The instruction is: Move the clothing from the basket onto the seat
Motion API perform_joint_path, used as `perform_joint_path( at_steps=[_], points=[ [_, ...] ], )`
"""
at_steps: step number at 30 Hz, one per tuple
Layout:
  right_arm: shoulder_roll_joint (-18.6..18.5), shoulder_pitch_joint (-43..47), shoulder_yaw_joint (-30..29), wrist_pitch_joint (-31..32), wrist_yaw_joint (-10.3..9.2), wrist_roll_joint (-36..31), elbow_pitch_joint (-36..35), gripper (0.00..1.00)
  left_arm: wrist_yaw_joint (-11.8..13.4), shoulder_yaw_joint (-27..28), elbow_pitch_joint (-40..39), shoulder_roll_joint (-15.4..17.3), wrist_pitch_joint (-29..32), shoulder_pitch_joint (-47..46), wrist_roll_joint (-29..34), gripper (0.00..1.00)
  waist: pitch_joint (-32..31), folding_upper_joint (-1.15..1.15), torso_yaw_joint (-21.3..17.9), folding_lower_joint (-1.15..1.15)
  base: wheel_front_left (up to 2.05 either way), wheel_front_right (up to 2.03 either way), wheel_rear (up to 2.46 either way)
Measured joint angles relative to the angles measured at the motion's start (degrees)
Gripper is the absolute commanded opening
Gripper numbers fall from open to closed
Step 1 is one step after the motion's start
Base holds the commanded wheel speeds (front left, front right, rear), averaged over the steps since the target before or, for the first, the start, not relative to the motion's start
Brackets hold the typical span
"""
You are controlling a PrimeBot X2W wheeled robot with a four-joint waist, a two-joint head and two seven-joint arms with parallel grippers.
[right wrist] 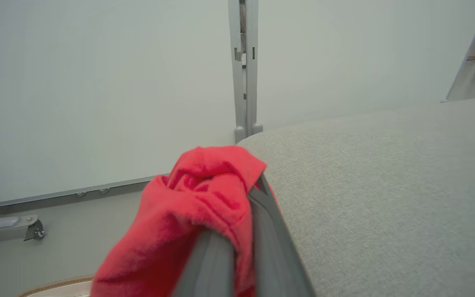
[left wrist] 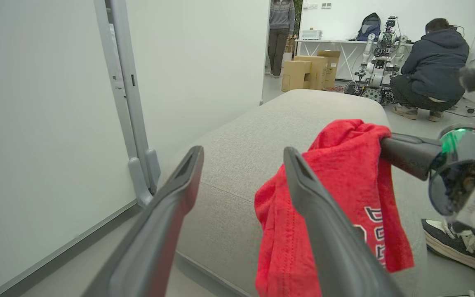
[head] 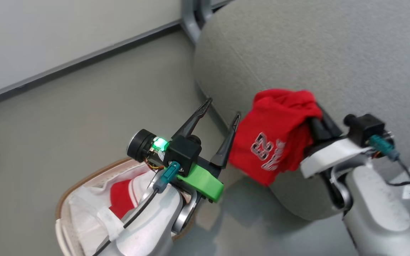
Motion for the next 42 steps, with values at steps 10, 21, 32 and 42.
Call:
perform_joint_path(
  at_steps=[10,21,32,42],
  points=[
    [-8.77,-16.77,-8.53,0.01,0.0,-1.88,10.27,0.0,-2.49,0.3,1.71,0.98,0.0,-1.73,3.85,1.0,7.45,0.0,-4.45,0.0,0.0,0.0,0.0],
    [-13.29,-34.05,-17.28,0.0,0.0,-5.59,21.74,0.0,-3.53,-0.27,2.16,2.27,0.0,-5.91,6.54,1.0,18.31,0.0,-0.83,0.0,0.0,0.0,0.0],
    [-11.67,-36.71,-29.31,-0.01,0.0,-10.72,29.49,1.0,-3.02,0.36,1.74,2.74,0.0,-7.57,7.39,1.0,26.61,0.0,5.22,0.01,0.0,0.0,0.0],
    [-8.29,-21.45,-32.4,-0.01,0.0,-11.01,21.61,1.0,-1.94,3.82,0.85,3.13,-0.01,-5.66,6.89,1.0,25.14,0.0,7.81,0.01,0.0,0.0,0.0]
  ],
)
